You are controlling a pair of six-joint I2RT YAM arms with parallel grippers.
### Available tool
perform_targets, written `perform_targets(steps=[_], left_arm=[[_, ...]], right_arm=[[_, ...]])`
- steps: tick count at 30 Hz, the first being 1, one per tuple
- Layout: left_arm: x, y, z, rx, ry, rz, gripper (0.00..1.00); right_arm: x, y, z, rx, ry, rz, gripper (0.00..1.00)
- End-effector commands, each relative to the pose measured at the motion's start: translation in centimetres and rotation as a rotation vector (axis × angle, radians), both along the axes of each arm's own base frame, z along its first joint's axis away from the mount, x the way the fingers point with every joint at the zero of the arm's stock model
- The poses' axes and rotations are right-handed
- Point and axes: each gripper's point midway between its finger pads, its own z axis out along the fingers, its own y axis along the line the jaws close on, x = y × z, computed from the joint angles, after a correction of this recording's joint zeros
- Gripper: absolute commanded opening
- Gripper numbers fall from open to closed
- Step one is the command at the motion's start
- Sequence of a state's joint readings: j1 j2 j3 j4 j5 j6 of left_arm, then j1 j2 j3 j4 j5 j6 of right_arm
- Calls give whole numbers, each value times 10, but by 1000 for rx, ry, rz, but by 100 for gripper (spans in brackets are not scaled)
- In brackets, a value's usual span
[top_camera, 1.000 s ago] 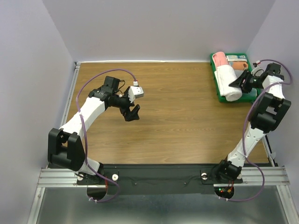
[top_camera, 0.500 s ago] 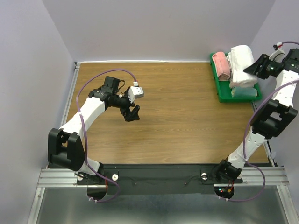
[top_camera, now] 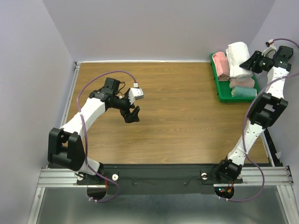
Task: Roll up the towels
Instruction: Place the rolled towel into the container
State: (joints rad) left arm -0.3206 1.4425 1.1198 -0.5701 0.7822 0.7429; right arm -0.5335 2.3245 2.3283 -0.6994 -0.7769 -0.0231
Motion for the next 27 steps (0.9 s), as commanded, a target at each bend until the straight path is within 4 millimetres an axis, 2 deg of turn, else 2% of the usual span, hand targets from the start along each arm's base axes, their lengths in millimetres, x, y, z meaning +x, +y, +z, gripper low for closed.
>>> perform_targets(steps=[1,6,7,9,14,19,22,23,26,27], left_arm=[[-5,-3,-1,-21,8,-10,99],[-7,-1,-8,-13,17,-4,99],[-9,0,-11,-10,22,-3,99],[-9,0,-12,-8,21,-1,99],[-11,3,-20,6,26,7,99],[-10,3,-23,13,37,8,99],[-9,3,-24,15,38,8,99],[-8,3,-24,16,37,9,99],[-8,3,-23,18,41,8,99],[-7,3,-22,18,36,9,99]], right_arm=[[37,8,46,-57,-178,-10,1],[64,14,36,-89,-186,-66,1],[69,9,28,-99,-177,-94,1],[76,6,28,-109,-191,-125,1],[89,4,18,-133,-209,-147,1],[97,4,-3,-160,-194,-153,1],[97,4,-19,-173,-165,-149,14],[97,6,-21,-176,-163,-144,25],[96,6,-23,-176,-155,-145,46],[95,6,-22,-177,-157,-145,50]])
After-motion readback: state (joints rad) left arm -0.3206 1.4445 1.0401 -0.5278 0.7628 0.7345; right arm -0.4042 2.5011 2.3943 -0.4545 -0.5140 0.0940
